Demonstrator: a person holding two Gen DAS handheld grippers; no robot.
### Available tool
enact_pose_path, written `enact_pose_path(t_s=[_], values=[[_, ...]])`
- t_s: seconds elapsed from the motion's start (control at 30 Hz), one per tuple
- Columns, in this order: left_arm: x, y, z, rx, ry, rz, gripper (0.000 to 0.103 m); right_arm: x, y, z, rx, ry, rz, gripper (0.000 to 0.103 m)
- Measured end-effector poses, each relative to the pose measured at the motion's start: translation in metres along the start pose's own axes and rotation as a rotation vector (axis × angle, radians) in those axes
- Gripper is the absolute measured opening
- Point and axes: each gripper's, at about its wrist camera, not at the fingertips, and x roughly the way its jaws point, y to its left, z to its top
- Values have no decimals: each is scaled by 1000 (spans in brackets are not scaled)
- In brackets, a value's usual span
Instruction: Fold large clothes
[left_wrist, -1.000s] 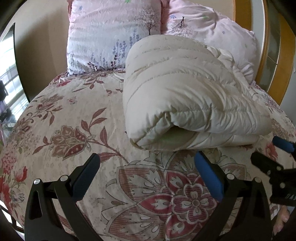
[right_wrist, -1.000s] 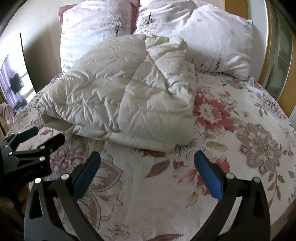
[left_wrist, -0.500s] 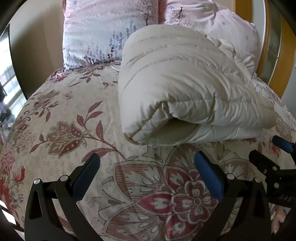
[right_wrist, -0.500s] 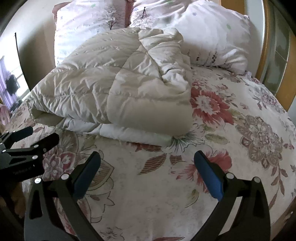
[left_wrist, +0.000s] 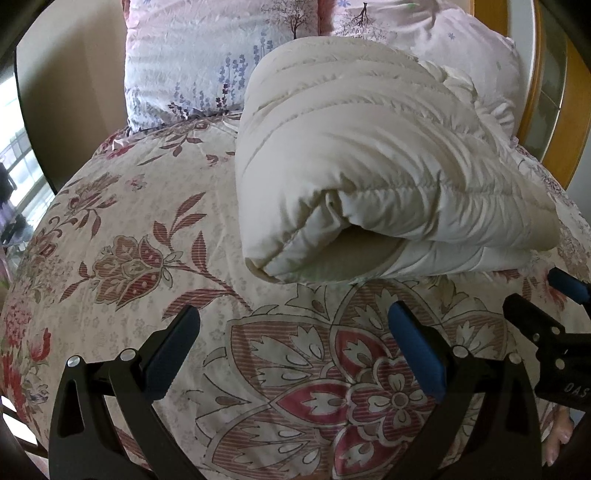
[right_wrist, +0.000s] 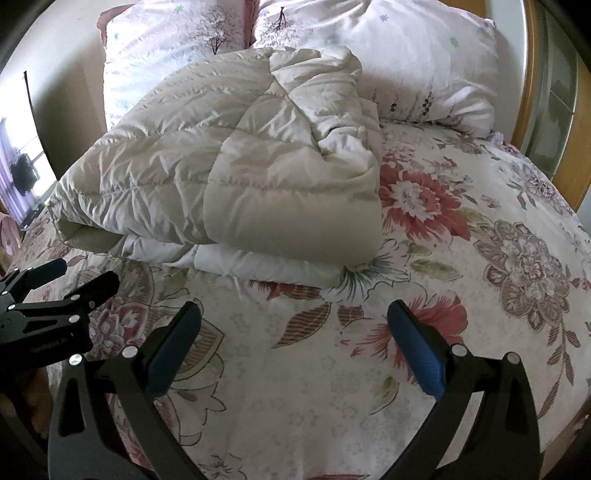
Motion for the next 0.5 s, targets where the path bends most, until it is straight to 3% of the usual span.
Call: enact_pose_path(t_s=[0.5], values=[[2,2,0,-2,3,2,102,2,2,0,2,3,0,101]])
